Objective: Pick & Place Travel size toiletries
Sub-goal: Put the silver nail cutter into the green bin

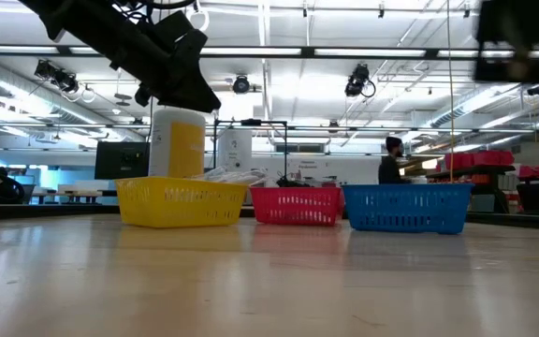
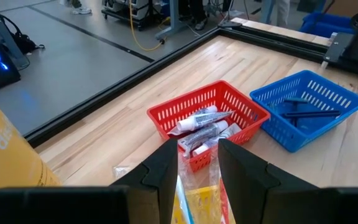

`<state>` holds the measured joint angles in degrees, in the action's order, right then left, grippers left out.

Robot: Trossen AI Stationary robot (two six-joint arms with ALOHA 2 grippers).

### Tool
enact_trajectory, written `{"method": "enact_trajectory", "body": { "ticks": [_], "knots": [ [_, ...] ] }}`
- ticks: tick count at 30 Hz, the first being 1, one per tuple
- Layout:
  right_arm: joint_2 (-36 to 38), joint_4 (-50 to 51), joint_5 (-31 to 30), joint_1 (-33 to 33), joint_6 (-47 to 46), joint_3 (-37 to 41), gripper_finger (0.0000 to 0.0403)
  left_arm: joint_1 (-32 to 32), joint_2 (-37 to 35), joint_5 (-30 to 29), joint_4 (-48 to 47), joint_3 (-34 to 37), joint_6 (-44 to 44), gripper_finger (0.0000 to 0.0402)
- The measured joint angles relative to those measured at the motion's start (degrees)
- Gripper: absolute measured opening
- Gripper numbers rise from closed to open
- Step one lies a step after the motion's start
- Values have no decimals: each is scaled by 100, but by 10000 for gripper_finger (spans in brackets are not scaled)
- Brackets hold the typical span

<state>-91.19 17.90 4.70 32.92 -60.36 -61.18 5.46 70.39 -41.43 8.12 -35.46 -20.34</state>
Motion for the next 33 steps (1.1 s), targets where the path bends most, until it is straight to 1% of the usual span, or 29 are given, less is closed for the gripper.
{"method": "enact_trajectory", "body": {
  "ticks": [4, 12, 16, 19, 25, 29, 33],
  "knots": [
    [-374, -52, 567, 207, -851, -5, 187, 1, 0, 15, 44, 0, 4, 122],
    [-909, -29, 488, 531, -1675, -7, 193, 1, 0, 22, 37, 0, 147, 122],
    [-1105, -21, 486, 553, -1673, -7, 186, 1, 0, 26, 37, 0, 174, 122],
    [-1128, 54, 486, 503, -1410, -7, 182, -1, 1, 28, 35, 0, 173, 122],
    [-1128, 673, 478, 347, -1223, -9, 187, -1, 1, 32, 35, 0, 173, 122],
    [-1128, 509, 488, 331, -1080, -9, 190, 1, 0, 31, 35, 0, 173, 122],
    [-1156, 379, 543, 329, -1116, -15, 183, -1, 1, 31, 35, 0, 173, 122]
  ]
}}
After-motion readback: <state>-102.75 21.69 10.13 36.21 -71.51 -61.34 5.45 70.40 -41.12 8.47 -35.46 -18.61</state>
